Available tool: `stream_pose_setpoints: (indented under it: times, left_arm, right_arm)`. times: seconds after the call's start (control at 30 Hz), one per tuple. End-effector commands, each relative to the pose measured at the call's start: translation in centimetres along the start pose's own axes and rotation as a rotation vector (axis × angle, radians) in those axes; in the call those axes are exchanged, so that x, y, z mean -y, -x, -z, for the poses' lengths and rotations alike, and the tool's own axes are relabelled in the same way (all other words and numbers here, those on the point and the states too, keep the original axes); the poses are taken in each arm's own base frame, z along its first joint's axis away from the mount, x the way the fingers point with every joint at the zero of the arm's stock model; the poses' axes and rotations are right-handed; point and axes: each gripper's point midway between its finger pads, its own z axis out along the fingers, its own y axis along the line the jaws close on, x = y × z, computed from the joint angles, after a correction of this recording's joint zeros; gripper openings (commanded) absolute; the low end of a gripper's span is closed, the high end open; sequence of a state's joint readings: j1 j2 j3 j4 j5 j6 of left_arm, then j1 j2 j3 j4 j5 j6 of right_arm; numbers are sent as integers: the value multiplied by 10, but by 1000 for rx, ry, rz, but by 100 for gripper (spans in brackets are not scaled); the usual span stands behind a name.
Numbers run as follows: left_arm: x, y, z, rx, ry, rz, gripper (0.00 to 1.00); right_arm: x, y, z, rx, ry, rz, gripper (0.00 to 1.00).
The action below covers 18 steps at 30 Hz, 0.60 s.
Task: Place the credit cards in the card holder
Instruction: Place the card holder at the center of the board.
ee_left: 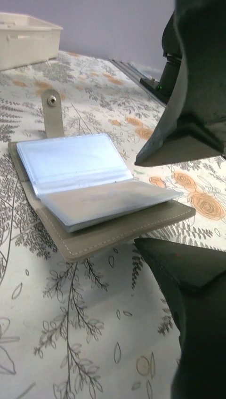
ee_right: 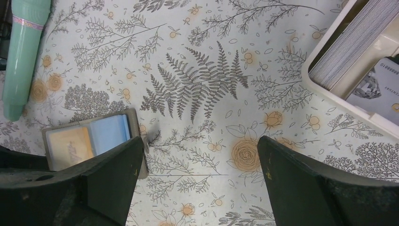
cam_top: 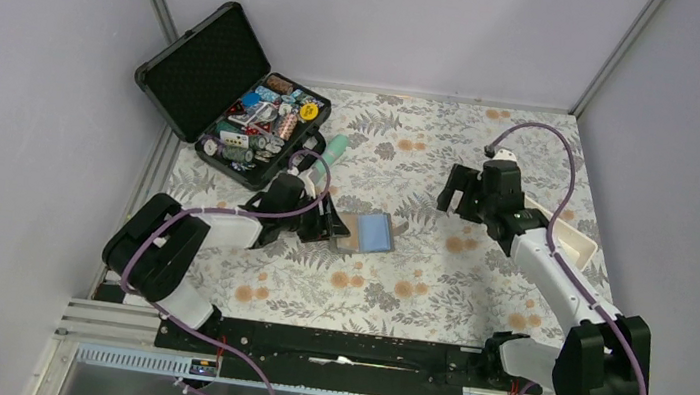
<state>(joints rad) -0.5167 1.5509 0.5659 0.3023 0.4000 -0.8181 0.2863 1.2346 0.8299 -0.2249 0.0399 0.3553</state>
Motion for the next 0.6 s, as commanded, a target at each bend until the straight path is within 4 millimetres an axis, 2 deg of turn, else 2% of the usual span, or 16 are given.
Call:
stream_pose_setpoints:
  times: [0.0, 0.17, 0.3, 0.43, 0.57]
  left_arm:
    - [-1, 18, 10, 68, 49, -73, 67]
    - [-12, 25, 24, 108, 150, -108, 97]
    - [-11, 32, 40, 144, 192, -128, 99]
    - [11, 46, 64, 207, 167, -163, 99]
    - [43, 68, 99, 265, 149, -220, 99]
  right_arm:
    - [-3, 27, 14, 55, 27, 4, 98]
    - [15, 39, 18, 74, -19, -21, 97]
    - [32, 46, 17, 81, -51, -63, 97]
    - [58, 55, 12, 101, -107, -124, 98]
    - [82, 62, 6, 119, -152, -181, 98]
